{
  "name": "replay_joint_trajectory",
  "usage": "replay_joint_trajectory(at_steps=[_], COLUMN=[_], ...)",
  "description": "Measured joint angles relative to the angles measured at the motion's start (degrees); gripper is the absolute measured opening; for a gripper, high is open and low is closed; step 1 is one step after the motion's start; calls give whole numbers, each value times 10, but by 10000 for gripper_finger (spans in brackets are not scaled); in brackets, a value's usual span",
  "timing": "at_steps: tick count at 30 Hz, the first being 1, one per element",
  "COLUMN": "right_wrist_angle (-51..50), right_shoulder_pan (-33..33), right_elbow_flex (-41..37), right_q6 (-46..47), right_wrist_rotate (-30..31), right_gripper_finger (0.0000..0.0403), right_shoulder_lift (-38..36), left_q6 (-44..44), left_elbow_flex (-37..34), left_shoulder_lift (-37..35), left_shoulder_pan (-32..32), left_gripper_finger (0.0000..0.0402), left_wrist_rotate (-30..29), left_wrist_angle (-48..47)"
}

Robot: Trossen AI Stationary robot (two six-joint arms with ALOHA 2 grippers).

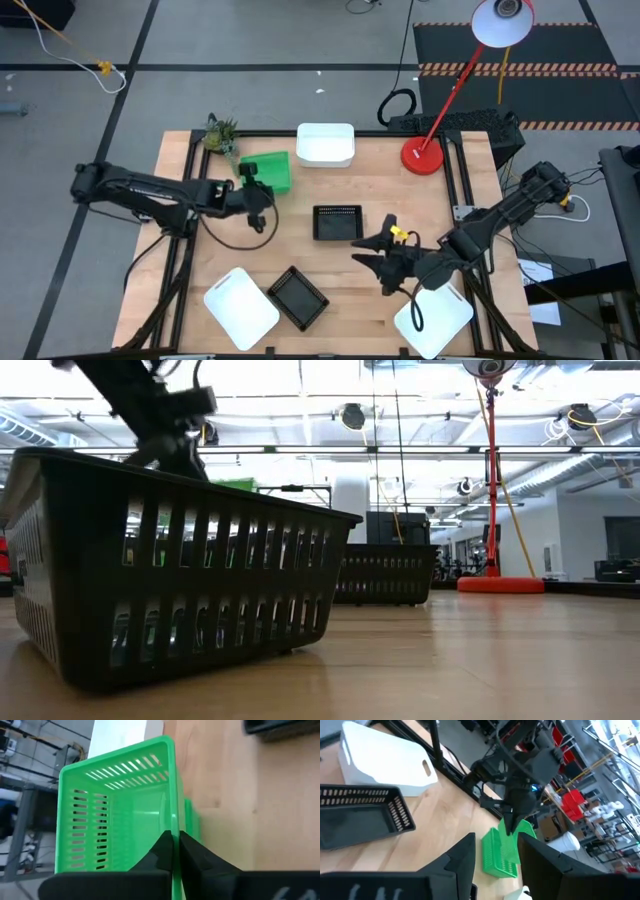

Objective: Stack baskets by color
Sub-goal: Stack the bottom green bin on the stacked green bins

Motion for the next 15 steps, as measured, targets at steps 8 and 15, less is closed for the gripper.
replay_joint_trajectory(at_steps=[8, 15], right_wrist_angle=[3, 3], right_shoulder_pan=[-6, -7], right_elbow_flex=[0, 0], right_q6=[1, 2], right_wrist_rotate=[0, 0], right_gripper_finger=[139, 139], right_shoulder_lift=[0, 0], left_q6=[30, 49], left_elbow_flex=[-28, -28], left_shoulder_lift=[6, 7], left_shoulder_pan=[52, 80], left_gripper_finger=[27, 12], left_wrist_rotate=[2, 41], left_wrist_angle=[28, 49])
